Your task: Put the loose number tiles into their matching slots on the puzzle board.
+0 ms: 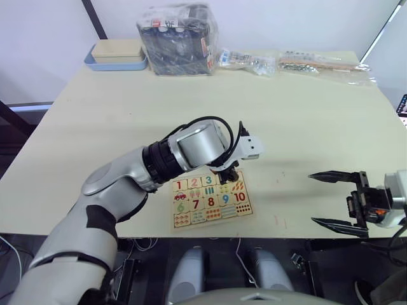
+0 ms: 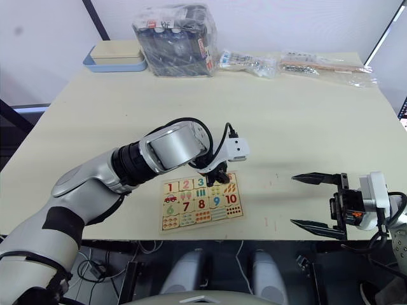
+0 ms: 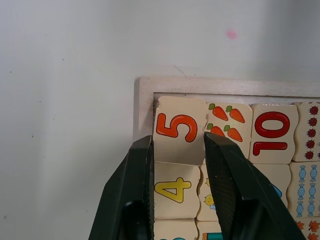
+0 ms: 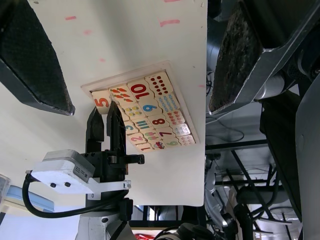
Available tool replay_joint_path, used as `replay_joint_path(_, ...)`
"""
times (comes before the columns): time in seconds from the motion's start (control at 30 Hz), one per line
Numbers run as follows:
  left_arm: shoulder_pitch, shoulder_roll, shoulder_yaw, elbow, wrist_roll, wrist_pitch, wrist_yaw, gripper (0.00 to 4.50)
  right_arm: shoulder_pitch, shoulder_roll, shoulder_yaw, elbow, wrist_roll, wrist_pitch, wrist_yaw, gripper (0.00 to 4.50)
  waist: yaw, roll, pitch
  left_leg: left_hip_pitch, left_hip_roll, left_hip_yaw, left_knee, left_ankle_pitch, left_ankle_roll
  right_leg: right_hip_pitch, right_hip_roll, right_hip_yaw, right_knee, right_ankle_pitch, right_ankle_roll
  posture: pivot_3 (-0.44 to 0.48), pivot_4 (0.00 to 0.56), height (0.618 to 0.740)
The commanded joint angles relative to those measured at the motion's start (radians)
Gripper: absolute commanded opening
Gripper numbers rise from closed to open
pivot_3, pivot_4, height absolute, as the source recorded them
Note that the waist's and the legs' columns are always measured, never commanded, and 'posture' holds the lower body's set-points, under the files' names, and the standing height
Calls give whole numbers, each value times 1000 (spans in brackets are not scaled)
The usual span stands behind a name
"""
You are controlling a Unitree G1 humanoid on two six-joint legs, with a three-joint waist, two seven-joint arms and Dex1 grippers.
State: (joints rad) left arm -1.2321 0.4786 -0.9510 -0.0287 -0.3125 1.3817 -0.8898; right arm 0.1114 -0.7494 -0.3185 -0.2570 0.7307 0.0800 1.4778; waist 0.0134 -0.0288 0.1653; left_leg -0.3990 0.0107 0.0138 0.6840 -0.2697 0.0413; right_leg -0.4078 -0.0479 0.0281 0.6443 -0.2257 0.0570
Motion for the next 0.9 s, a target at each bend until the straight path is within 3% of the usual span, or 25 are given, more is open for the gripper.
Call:
replay_joint_path(0.03, 1, -3, 1, -16, 6, 7, -1, 2631, 0, 1, -7, -22, 9, -12, 1, 4500, 0, 0, 0, 0, 0, 0, 0, 0, 0, 0, 0, 0, 0, 0, 0, 0, 150, 740)
replay_joint_path(0.1, 1, -4, 4, -16, 6, 7, 0, 3651, 0, 1, -7, -23, 9, -11, 0, 4500, 0, 0, 0, 0, 0, 0, 0, 0, 0, 0, 0, 0, 0, 0, 0, 0, 150, 740)
replay_joint_path(0.17, 1, -5, 10, -18, 4, 9, 0, 4370, 0, 1, -6, -22, 9, -11, 0, 4500, 0, 0, 0, 0, 0, 0, 0, 0, 0, 0, 0, 0, 0, 0, 0, 0, 150, 740)
replay_joint_path(0.5, 16, 80, 199, -60, -46, -57, -43, 4370, -7, 3, 2, -18, 6, -13, -4, 4500, -1, 0, 0, 0, 0, 0, 0, 0, 0, 0, 0, 0, 0, 0, 0, 0, 150, 740)
replay_joint_path(0.57, 77, 89, 309, -63, -84, -151, -74, 4370, -9, 4, 4, -16, 5, -14, -3, 4500, -1, 1, -1, 0, 0, 0, 0, 0, 0, 0, 0, 0, 0, 0, 0, 0, 150, 740)
replay_joint_path(0.73, 151, 182, 359, -56, -83, -328, -212, 4370, -14, 4, 7, -11, 4, -14, -1, 4500, 0, 2, -1, 1, 1, 0, 0, 0, 0, 0, -1, 0, 0, 0, 0, 0, 150, 740)
replay_joint_path(0.8, 164, 198, 379, -27, -98, -342, -258, 4370, -15, 4, 8, -10, 5, -14, 0, 4500, 2, 2, -1, 0, 0, 0, 0, 0, 0, 0, -1, 0, 0, 0, 0, 0, 150, 740)
replay_joint_path(0.9, 233, 219, 452, -5, -110, -494, -335, 4370, -13, 3, 6, -11, 7, -13, 0, 4500, 1, 2, -1, 0, 0, 1, 0, 0, 0, 0, -1, 0, 0, 0, 0, 0, 150, 740)
